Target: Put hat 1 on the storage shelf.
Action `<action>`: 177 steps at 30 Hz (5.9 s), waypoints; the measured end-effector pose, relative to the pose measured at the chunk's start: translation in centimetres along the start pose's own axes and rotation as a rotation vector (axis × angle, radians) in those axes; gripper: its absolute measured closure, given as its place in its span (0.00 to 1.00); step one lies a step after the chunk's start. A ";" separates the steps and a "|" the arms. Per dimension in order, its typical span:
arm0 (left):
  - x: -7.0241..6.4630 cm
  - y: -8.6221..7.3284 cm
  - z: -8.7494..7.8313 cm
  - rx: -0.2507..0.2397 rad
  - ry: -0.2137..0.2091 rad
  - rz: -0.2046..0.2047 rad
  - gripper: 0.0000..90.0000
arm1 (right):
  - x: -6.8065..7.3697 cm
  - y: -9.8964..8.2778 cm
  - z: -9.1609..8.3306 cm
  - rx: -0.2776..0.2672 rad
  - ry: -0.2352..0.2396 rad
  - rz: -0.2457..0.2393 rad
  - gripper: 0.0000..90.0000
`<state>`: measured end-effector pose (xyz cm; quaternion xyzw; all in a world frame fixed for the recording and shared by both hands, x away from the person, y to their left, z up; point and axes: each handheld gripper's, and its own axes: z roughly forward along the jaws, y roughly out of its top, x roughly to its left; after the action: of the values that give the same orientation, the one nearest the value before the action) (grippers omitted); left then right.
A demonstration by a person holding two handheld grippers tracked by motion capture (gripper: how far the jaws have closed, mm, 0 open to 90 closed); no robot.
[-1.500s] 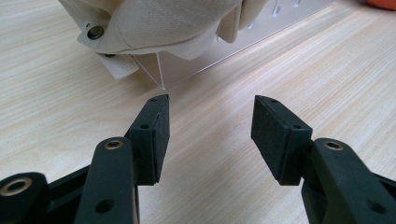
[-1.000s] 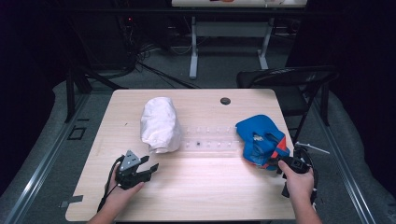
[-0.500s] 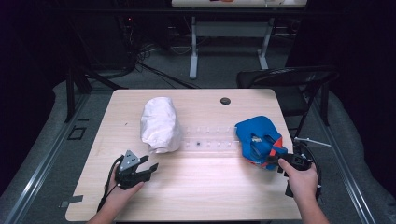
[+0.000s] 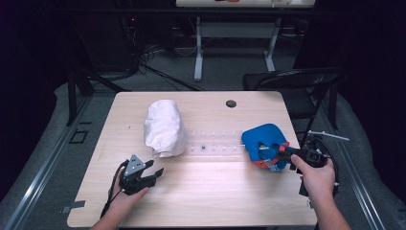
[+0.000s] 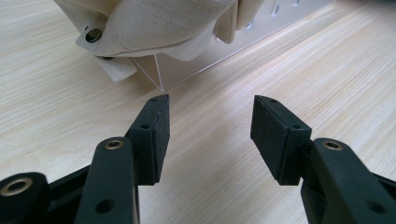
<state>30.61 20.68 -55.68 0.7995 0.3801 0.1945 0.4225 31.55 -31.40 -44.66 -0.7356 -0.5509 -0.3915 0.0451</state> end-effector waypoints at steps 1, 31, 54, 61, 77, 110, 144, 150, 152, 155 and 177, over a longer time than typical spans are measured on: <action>0.0 0.0 0.0 -0.001 -0.002 0.000 0.53 | 0.3 0.3 -0.3 0.011 -0.011 -0.011 0.86; -0.1 0.0 0.0 -0.006 -0.003 0.000 0.54 | 3.5 2.8 -3.5 0.027 0.333 0.060 0.87; -0.1 0.1 -0.1 -0.010 -0.010 0.002 0.54 | 8.3 4.4 -5.1 0.049 0.427 -0.038 0.87; 0.0 0.1 -0.2 -0.015 -0.008 -0.001 0.54 | 10.1 5.1 -5.5 0.051 0.423 -0.070 0.87; 0.2 0.1 0.0 -0.009 -0.011 -0.002 0.54 | 13.8 8.3 -4.8 0.064 0.392 -0.121 0.86; 0.9 0.0 -0.1 0.002 -0.007 -0.009 0.54 | 15.0 12.2 -1.6 0.094 0.326 -0.127 0.86; 0.8 -1.3 -1.0 0.020 0.052 -0.026 0.54 | 13.4 13.7 -2.4 0.162 0.290 -0.172 0.86; -0.6 -0.7 -1.4 -0.009 0.033 0.008 0.54 | 12.8 14.0 -2.5 0.173 0.283 -0.183 0.86; -1.7 0.2 -1.3 -0.024 0.002 0.036 0.54 | 12.9 13.9 -2.5 0.169 0.280 -0.181 0.86; -3.6 1.9 -0.3 -0.033 -0.053 0.078 0.54 | 13.2 13.8 -2.4 0.166 0.293 -0.185 0.86; -10.6 11.7 10.5 -0.068 -0.130 0.162 0.71 | 15.4 13.2 -0.8 0.176 0.307 -0.197 0.86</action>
<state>35.74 2.80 -51.86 0.8237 0.2794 0.1883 0.4562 43.63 -24.97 -29.63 -0.6029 -0.6391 -0.4519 0.1543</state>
